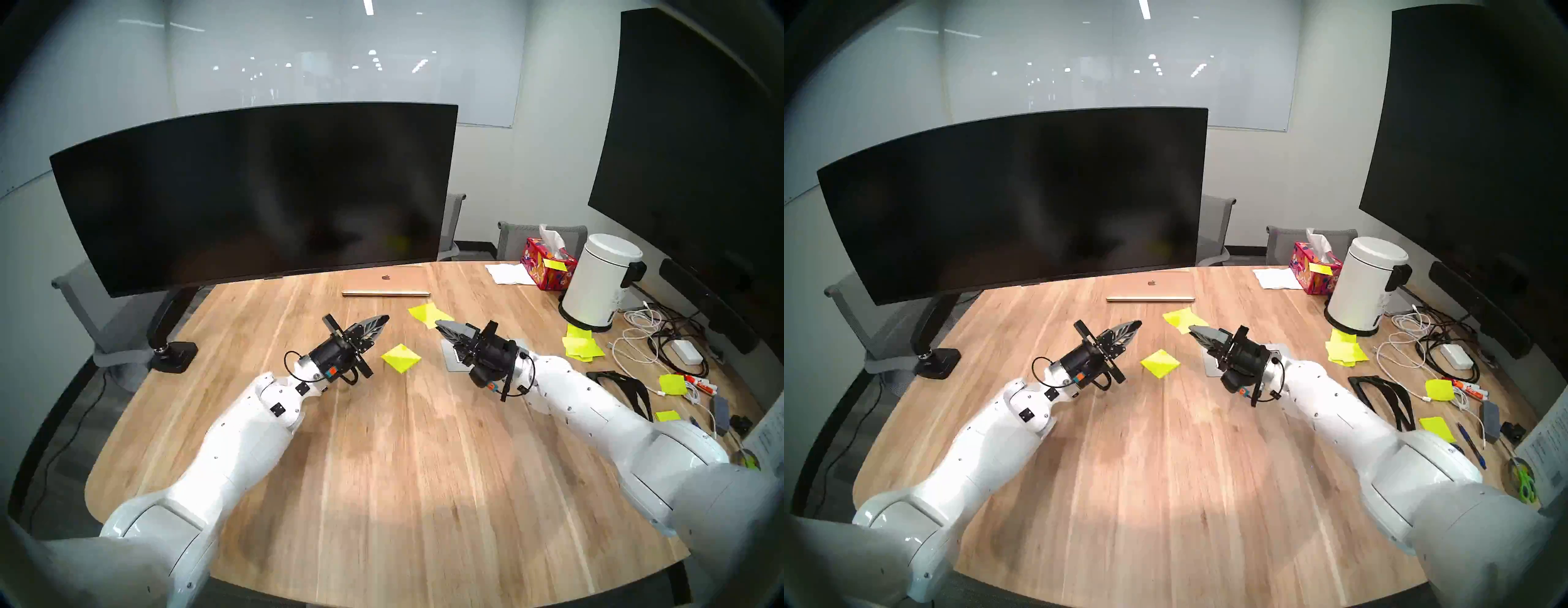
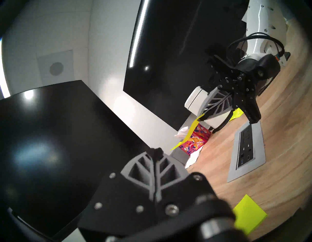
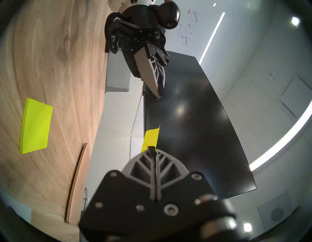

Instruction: Peel one sticky note off the pad and stick it onto the monitor, then press it flat

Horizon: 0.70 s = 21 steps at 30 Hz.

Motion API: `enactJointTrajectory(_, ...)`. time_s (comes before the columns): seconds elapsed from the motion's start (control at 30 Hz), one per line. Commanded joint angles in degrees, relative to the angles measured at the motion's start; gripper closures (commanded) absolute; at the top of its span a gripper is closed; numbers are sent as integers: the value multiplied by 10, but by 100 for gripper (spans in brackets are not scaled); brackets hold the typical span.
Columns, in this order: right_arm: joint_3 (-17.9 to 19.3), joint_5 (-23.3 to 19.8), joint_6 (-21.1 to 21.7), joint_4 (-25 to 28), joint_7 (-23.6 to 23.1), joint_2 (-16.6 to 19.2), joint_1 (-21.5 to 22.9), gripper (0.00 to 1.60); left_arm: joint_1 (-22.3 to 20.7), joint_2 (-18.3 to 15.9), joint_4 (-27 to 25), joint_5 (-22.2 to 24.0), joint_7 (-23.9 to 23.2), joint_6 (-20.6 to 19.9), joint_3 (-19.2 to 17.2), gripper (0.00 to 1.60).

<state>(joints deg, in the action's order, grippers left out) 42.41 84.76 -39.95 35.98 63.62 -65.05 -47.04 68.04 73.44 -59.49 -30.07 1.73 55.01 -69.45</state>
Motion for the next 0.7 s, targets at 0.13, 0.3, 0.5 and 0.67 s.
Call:
enactJointTrajectory(0.13, 11, -7, 9, 40, 1, 8, -6, 160, 76, -15, -98, -5, 53, 0, -29, 0)
enactJointTrajectory(0.3, 15, -10, 14, 56, -5, 13, -16, 160, 100, -13, -133, -18, 74, 0, -40, 0)
enactJointTrajectory(0.5, 24, -17, 22, 79, -13, 24, -35, 160, 130, -4, -179, -47, 101, -18, -59, 0)
enactJointTrajectory(0.67, 35, -26, 32, 110, -27, 39, -60, 160, 162, 7, -231, -86, 121, -69, -75, 0)
